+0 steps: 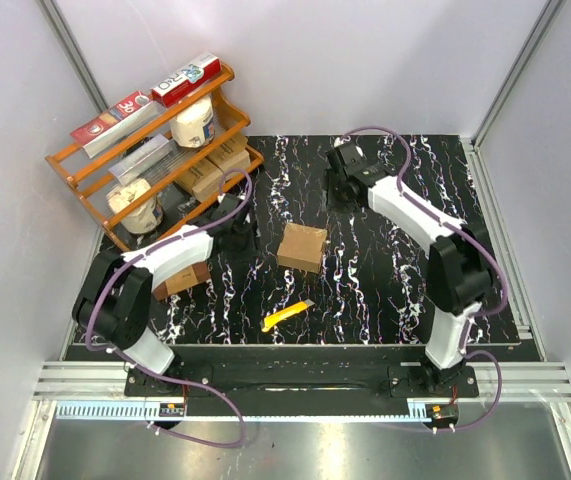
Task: Unpack the express box
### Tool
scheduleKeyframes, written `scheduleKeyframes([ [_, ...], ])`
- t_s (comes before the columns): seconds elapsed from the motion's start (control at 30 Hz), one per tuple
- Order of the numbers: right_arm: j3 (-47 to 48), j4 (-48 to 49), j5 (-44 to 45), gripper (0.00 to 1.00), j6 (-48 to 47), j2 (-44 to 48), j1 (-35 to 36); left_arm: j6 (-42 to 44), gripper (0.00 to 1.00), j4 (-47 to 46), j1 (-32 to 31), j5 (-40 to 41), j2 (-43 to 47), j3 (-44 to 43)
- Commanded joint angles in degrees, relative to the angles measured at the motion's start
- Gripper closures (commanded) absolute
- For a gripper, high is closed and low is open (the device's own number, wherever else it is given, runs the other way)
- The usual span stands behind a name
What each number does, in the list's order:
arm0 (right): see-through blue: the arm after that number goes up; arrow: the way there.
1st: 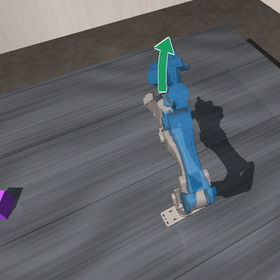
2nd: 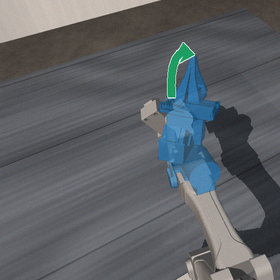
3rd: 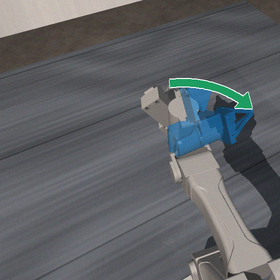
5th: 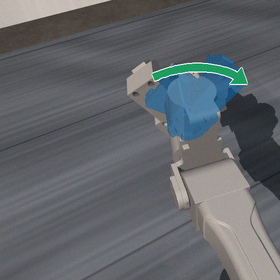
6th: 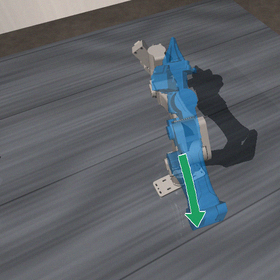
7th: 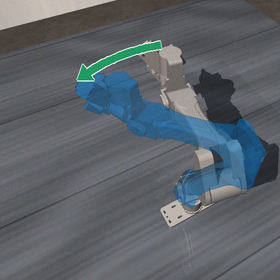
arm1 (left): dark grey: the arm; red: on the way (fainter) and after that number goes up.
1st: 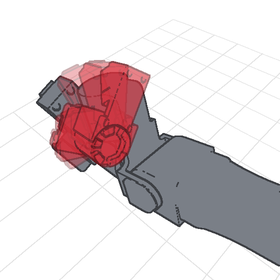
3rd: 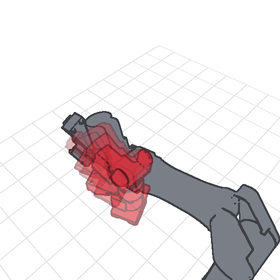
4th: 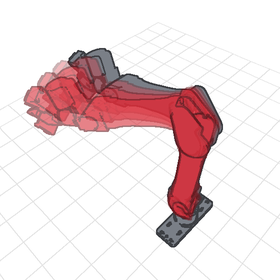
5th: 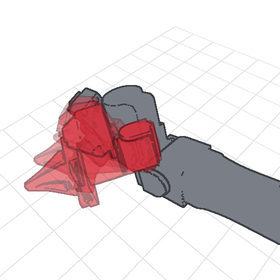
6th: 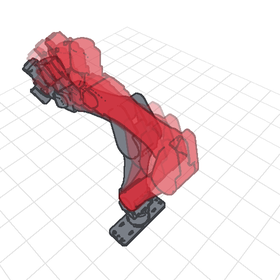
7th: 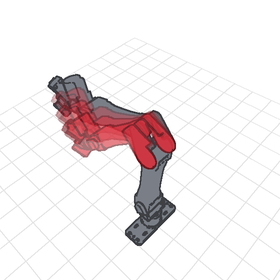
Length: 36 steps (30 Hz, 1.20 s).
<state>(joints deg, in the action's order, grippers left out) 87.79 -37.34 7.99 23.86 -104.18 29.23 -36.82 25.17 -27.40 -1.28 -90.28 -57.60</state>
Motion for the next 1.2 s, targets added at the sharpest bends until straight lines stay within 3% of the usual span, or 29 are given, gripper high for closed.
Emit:
scheduleKeyframes([
  [0.0, 7.7, -0.4, -1.4, 0.47, -3.2, -8.7, -1.9, -2.2, 0.49, -4.9, -1.2, -6.9, -0.9, 2.4],
  [0.27, 10.8, -1.9, -7.8, 0.46, -7.5, -15.1, -1.8, -1.3, 0.5, -5.6, -2.3, -10.8, -7.2, -1.5],
  [0.63, -0.2, -2.4, -17.2, 0.46, -6.2, -8.0, -0.8, 1.8, 0.5, -1.6, -2.1, -9.6, -13.6, -11.6],
  [0.93, -8.9, -1.0, -15.6, 0.47, -1.4, -1.6, 0.4, 2.3, 0.5, -0.3, 0.2, -8.8, -16.4, -15.6],
  [1.17, -11.4, -1.0, -9.3, 0.46, 2.8, 2.0, 0.5, 2.2, 0.49, 1.6, 1.6, -6.8, -15.8, -16.9],
])
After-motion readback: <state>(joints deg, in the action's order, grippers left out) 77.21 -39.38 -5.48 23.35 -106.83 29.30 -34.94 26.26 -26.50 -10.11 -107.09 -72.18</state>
